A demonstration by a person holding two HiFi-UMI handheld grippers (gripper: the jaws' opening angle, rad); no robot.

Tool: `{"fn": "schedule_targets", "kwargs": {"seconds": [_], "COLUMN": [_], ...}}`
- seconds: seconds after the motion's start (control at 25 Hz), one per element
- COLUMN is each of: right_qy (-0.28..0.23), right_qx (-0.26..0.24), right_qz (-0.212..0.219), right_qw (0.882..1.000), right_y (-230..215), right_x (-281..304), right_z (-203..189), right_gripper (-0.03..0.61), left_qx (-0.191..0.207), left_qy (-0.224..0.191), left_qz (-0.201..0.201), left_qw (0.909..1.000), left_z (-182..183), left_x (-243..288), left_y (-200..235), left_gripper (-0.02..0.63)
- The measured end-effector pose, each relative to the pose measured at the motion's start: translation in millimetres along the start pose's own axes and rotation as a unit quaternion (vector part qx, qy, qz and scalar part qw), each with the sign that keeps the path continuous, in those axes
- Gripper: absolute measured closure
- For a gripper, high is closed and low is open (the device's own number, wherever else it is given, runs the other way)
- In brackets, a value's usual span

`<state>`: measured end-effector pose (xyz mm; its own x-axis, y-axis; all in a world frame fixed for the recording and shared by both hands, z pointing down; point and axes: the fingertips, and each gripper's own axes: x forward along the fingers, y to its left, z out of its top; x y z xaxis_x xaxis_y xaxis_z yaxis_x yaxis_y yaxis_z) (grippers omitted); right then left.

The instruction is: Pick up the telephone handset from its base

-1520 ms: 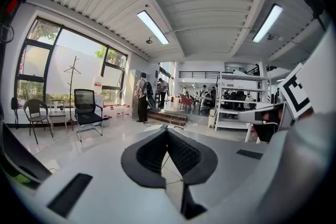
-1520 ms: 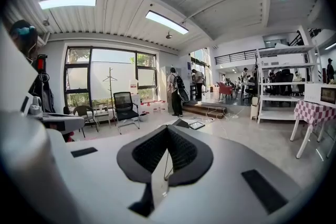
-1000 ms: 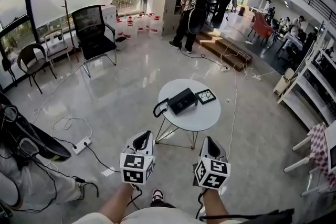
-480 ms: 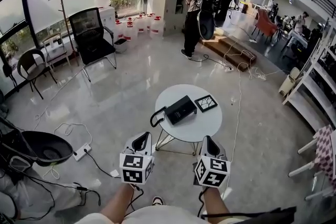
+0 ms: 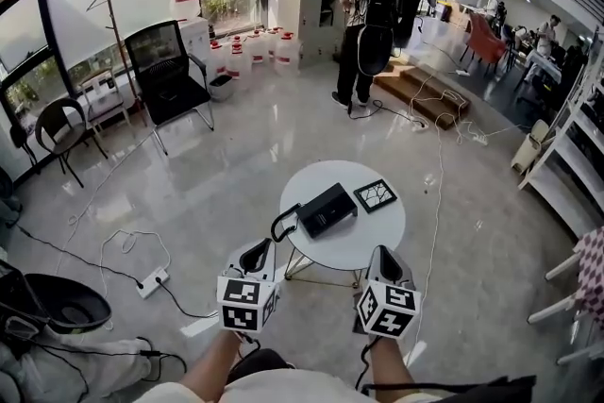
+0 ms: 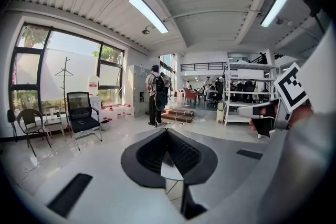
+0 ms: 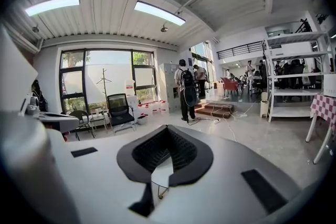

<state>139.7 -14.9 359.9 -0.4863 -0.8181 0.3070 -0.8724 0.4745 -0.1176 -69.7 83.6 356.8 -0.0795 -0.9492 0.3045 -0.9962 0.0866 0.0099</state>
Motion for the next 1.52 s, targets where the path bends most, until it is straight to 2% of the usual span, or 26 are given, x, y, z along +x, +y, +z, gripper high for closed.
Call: {"fn": "schedule_targets", "kwargs": {"seconds": [0.2, 0.6, 0.88, 1.08, 1.52], "right_qy": [0.002, 0.008, 0.002, -0.004, -0.002], "right_qx": [0.004, 0.002, 0.015, 0.021, 0.023], "right_qz": [-0.011, -0.032, -0.074, -0.096, -0.142], "right_qw": [1.000, 0.999, 0.997, 0.995, 0.990], "right_y": [-14, -30, -49, -46, -39], "right_x": [5, 21, 43, 74, 138], "right_z": [-1, -5, 3, 12, 40], "right_gripper": [0.555, 0.555, 0.554, 0.555, 0.555], "left_qx": [0.006, -0.002, 0.014, 0.027, 0.020], "left_qy": [-0.012, -0.013, -0.023, -0.024, -0.020], "left_qz": [-0.005, -0.019, -0.052, -0.075, -0.126], "left_qw": [0.9999, 0.9997, 0.9983, 0.9965, 0.9916], "left_z": [9, 4, 24, 35, 60], "left_x": [11, 44, 89, 127, 211], "left_y": [-5, -2, 1, 19, 53], "left_gripper": [0.597, 0.597, 0.597, 0.597, 0.597]}}
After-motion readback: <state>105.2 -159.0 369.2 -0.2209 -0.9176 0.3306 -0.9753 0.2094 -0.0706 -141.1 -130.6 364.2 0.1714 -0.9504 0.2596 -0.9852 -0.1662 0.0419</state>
